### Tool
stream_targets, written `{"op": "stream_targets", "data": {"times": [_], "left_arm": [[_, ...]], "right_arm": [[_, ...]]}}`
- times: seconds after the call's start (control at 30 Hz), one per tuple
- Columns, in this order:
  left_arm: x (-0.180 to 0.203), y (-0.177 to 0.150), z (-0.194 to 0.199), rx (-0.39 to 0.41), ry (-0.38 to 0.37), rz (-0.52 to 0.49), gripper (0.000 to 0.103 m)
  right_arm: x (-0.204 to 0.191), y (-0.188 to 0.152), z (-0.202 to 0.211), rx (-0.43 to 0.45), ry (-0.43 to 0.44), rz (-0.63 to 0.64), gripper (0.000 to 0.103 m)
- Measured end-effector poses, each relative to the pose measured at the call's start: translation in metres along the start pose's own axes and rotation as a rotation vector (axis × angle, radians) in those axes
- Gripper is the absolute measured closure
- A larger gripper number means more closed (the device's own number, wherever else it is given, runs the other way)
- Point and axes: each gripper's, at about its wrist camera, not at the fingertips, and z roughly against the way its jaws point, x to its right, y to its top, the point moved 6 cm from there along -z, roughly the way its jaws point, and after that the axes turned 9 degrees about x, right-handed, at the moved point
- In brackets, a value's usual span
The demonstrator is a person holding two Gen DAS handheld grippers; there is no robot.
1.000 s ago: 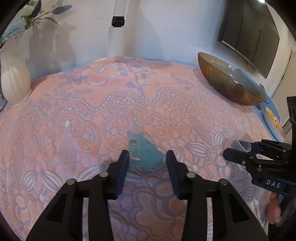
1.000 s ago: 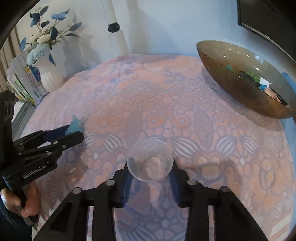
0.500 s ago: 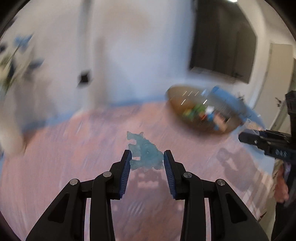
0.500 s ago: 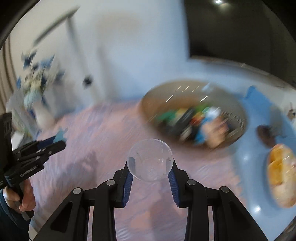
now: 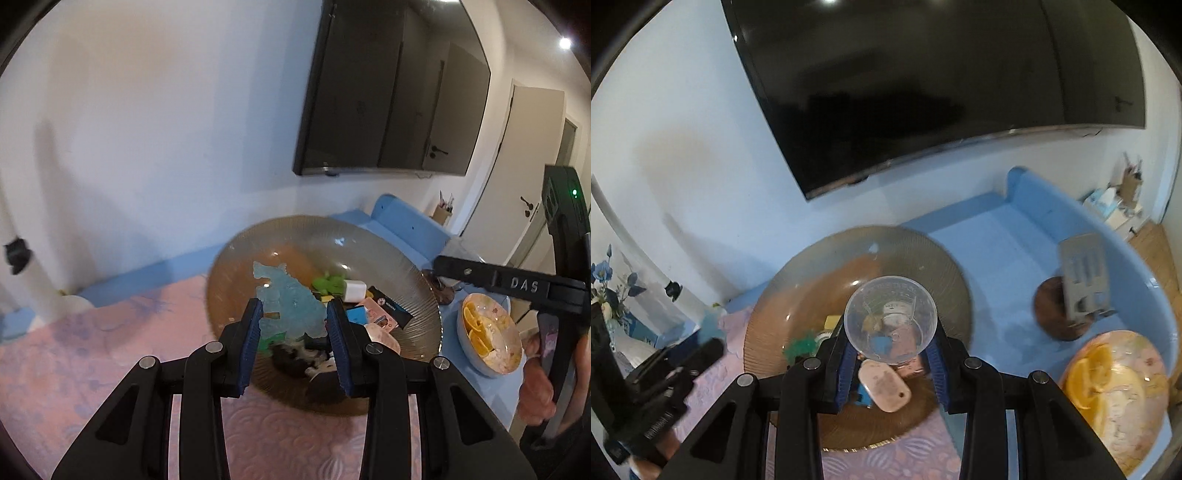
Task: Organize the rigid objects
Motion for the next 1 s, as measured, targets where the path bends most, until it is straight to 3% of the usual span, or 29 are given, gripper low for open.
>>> {"op": "stream_targets", "data": {"times": [0.3,0.43,0.53,0.63,0.73,1.0], "left_arm": [[0.004,0.001,-0.025,-0.029,0.013,0.0,0.069],[-0.007,-0.001,-0.021,-0.032,0.085,0.031,0.036],[-0.012,-0.005,-0.003,-0.027,0.069,0.033,0.033],[-0.022,-0.009,0.019,-0.018,0.089,0.04,0.03],[-0.035,-0.015,0.046,-0.009,0.119,0.055,0.03],[-0.094,-0.047,0.141,0.051,0.253,0.142,0.026]], "right_arm": [[-0.018,-0.008,-0.032,-0.051,0.019,0.025,0.068],[-0.021,-0.011,-0.044,-0.078,0.047,0.018,0.067],[-0.018,-0.016,-0.042,-0.084,0.019,0.028,0.057],[-0.028,-0.023,-0.029,-0.065,0.043,0.053,0.056],[-0.044,-0.027,-0.013,-0.042,0.036,0.103,0.044],[-0.123,-0.061,0.036,-0.027,0.173,0.195,0.043]]}}
